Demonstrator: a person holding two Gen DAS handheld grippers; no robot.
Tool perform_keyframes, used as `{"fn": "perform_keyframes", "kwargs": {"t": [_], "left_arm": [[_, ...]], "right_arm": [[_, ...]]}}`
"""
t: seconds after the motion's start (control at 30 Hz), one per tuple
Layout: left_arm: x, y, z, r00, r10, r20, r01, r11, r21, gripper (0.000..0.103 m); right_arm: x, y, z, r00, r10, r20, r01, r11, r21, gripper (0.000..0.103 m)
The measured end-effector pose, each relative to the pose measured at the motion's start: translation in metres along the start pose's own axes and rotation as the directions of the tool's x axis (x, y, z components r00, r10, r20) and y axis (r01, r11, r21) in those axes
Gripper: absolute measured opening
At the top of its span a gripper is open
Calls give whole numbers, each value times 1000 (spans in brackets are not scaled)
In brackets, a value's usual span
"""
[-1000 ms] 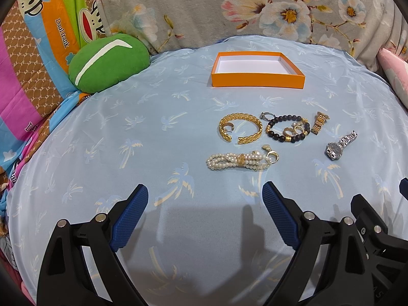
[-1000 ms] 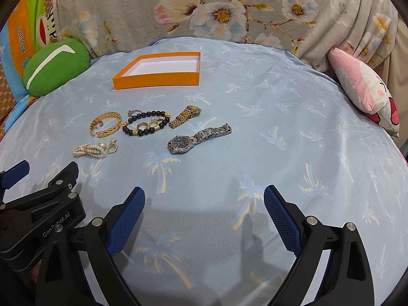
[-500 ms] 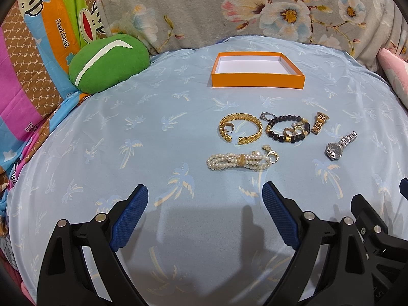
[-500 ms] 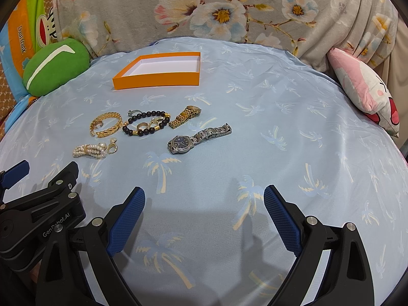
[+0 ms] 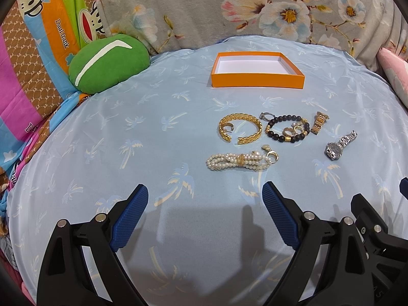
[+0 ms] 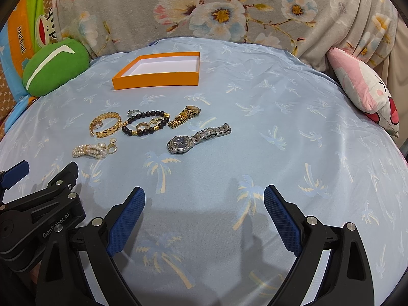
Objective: Organize jewelry
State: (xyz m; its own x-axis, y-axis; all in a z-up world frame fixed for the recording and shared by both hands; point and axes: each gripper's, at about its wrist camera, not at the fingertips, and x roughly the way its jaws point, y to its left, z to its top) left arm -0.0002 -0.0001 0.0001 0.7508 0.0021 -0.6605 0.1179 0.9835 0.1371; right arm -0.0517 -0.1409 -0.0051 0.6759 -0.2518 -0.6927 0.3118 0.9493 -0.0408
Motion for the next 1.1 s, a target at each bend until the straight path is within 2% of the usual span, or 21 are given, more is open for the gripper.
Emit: {"fn": "perform_keyframes", "kwargs": {"t": [0.87, 1.1], "left_arm": [[0, 0, 0, 1000, 2, 2, -2, 1000, -1, 89], [-5, 19, 0, 999, -30, 21, 32, 998, -57, 92]], "right_arm": [[0, -1, 0, 1000, 3, -3, -3, 1000, 1, 92], [3, -11, 3, 1000, 20, -20, -19, 998, 59, 92]]}}
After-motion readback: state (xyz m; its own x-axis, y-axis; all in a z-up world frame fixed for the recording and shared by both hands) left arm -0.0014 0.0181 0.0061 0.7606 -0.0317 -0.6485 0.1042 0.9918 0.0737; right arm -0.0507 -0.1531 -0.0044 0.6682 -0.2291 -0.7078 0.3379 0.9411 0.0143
